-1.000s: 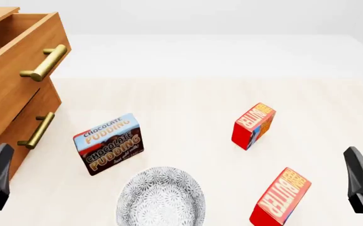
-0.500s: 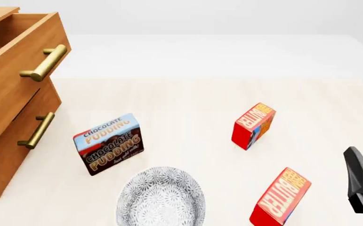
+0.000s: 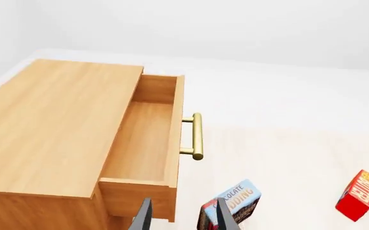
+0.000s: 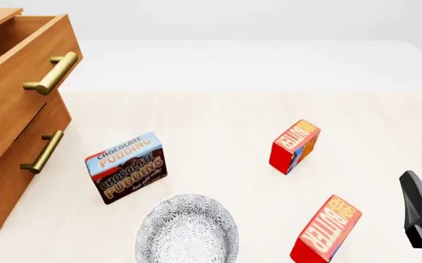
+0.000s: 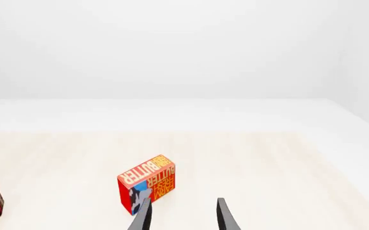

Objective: Put the butter at the front in the top drawer of the cabinet and close it.

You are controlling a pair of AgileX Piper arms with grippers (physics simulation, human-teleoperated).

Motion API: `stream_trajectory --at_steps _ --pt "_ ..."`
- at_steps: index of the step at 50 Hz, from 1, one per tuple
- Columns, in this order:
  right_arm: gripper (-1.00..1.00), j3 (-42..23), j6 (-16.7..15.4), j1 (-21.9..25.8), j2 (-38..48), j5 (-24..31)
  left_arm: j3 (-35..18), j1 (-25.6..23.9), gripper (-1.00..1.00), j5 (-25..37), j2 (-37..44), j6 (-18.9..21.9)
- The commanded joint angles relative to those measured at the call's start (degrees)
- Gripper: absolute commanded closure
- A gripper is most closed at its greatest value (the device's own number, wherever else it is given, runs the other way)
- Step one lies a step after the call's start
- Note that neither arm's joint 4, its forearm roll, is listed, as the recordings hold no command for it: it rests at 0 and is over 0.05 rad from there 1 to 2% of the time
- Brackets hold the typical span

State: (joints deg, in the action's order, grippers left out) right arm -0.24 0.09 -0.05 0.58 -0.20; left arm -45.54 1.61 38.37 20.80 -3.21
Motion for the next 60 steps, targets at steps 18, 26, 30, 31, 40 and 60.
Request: stream_trajectory --at_steps 18,26,30,31,40,60 --pt "-1.0 0.02 -0.01 0.01 -0.08 0.04 -18.08 -3.77 -1.0 14.75 19.9 -3.48" --pt "-1.0 0.02 -0.02 0.0 -0.09 0.04 -23.43 -4.59 -1.0 17.76 24.21 -3.97" --pt "-1.0 0.02 -0.01 0.0 -0.08 0.04 -27.18 -4.61 -1.0 19.47 26.28 -3.51" --pt "-1.0 0.02 -0.04 0.0 -0.09 0.04 -27.79 -4.73 -1.0 19.82 26.71 -3.58" --pt "-1.0 0.02 -0.03 0.02 -0.08 0.04 -30.18 -5.25 -1.0 22.96 30.92 -3.67" --pt "-1.0 0.02 0.0 0.01 -0.09 0.04 -37.42 -3.76 -1.0 29.01 38.27 -4.38"
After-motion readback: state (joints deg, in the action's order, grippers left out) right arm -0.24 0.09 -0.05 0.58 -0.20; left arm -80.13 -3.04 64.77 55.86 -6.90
